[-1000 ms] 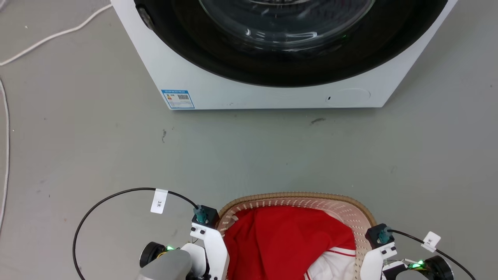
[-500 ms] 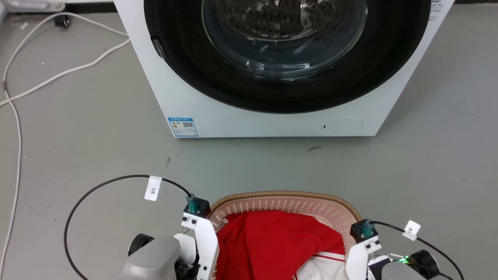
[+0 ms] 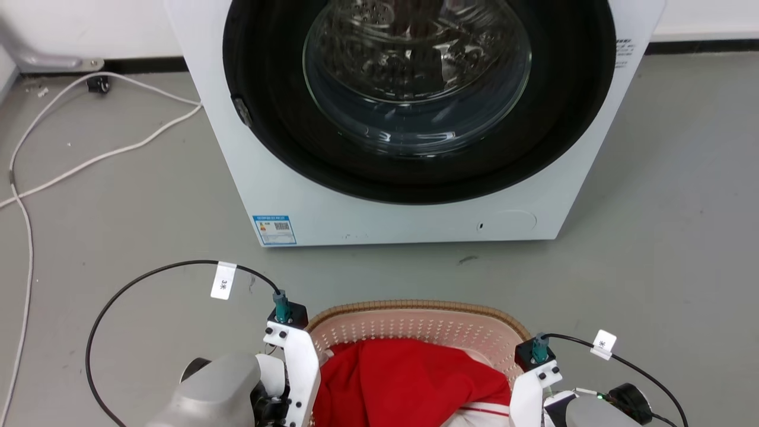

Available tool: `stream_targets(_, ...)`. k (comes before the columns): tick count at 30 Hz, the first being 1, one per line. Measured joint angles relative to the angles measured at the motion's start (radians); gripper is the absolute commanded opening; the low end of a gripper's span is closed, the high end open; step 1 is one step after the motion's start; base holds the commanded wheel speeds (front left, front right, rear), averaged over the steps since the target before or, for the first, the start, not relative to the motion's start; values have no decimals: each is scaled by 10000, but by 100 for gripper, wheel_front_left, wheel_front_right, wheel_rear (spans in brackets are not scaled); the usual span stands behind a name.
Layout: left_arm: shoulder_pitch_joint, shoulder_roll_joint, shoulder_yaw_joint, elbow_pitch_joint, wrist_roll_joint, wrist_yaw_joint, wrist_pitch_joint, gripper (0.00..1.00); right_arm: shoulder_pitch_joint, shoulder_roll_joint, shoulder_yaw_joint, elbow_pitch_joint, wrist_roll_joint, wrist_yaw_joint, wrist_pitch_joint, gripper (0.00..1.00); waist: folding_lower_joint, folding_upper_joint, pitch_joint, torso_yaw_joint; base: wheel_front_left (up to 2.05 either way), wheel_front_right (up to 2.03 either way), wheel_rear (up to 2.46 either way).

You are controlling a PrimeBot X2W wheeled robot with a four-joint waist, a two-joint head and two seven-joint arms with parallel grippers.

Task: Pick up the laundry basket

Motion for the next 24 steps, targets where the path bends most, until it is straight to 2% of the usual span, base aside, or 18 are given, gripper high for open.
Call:
stream_targets(13,370,107,-8,-8,-723,0,1009,0,145,-610,2113,-844,2529,-2,1386,0,0,0,-804,-192,0,0,0)
stream_targets(24,162,219,-8,-125,-851,0,1624,0,-217,-823,3342,-1055,4023,-2,1998,0,0,0,-1052,-288,0,0,0)
